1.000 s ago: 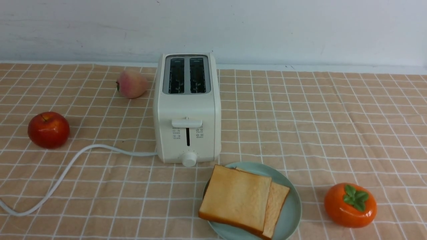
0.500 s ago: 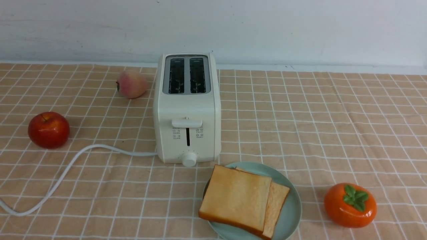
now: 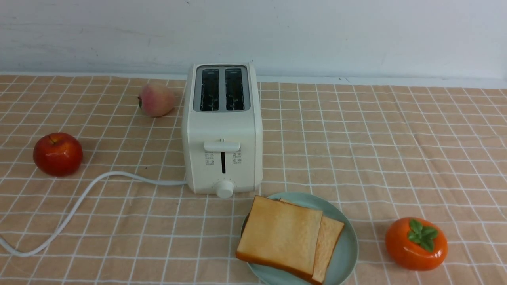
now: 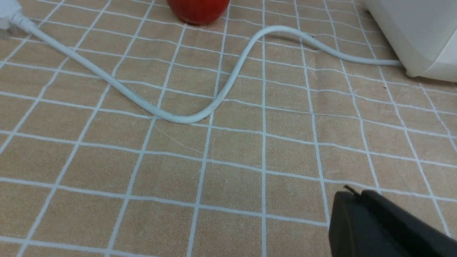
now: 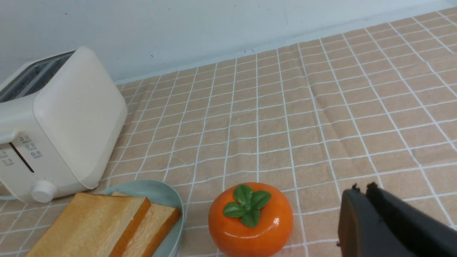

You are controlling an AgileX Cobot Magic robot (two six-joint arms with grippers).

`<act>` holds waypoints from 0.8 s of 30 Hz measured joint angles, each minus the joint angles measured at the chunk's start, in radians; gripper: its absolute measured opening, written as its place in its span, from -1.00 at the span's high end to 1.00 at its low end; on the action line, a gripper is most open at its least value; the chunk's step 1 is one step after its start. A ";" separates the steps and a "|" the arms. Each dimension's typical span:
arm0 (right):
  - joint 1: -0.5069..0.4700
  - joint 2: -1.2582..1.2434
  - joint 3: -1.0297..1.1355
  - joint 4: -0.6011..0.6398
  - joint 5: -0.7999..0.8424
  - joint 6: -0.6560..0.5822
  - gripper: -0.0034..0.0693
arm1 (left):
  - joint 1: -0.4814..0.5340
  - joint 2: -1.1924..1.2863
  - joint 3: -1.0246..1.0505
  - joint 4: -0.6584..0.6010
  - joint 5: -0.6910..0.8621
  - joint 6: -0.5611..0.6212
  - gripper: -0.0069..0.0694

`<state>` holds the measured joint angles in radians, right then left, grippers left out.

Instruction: Take toasted bread from bread machine on light coffee tablecloth place on plate.

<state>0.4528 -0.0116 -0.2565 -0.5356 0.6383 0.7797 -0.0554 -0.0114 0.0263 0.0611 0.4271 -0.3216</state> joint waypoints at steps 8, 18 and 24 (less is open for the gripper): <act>0.000 0.000 0.000 0.000 0.000 0.000 0.78 | 0.000 0.000 0.001 0.002 -0.002 0.000 0.80; 0.000 0.000 0.000 -0.108 0.004 0.000 0.75 | 0.000 0.000 0.001 0.005 -0.003 0.000 0.79; -0.032 0.000 0.000 -0.088 0.015 -0.010 0.72 | 0.000 0.000 0.001 0.006 -0.003 0.000 0.77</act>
<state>0.4206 -0.0116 -0.2565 -0.6233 0.6535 0.7698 -0.0554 -0.0114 0.0273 0.0671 0.4237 -0.3216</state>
